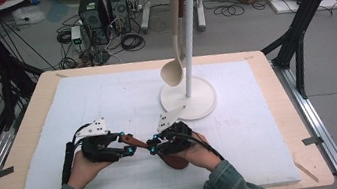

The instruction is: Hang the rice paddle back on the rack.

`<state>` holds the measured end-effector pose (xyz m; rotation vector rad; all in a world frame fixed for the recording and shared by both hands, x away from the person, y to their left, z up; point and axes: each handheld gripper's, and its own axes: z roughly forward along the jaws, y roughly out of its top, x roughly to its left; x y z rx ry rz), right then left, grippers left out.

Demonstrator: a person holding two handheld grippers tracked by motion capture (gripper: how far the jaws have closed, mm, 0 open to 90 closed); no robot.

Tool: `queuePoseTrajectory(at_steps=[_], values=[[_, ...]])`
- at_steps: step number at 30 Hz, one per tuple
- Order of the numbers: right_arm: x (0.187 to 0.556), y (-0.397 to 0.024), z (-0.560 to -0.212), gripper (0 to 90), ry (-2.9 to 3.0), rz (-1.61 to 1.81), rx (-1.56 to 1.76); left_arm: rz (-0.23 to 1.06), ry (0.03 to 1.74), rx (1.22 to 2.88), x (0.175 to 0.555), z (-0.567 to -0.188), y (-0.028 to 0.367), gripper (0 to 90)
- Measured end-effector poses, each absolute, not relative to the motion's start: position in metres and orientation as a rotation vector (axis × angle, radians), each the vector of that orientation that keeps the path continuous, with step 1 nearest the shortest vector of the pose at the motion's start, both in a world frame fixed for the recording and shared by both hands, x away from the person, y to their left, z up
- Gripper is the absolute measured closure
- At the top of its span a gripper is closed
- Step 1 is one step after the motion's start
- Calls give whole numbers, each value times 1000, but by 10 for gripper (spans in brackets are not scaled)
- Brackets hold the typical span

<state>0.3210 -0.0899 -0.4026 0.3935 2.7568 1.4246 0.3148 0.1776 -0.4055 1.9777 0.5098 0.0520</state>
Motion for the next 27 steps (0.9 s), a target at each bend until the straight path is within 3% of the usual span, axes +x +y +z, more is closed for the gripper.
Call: queuePoseTrajectory(at_steps=[17, 27], values=[[331, -93, -408, 673, 2847, 1445, 360, 25, 479, 1967, 313, -402, 179, 577], [326, -91, -405, 764, 2841, 1431, 320, 23, 481, 1952, 312, -397, 179, 589]])
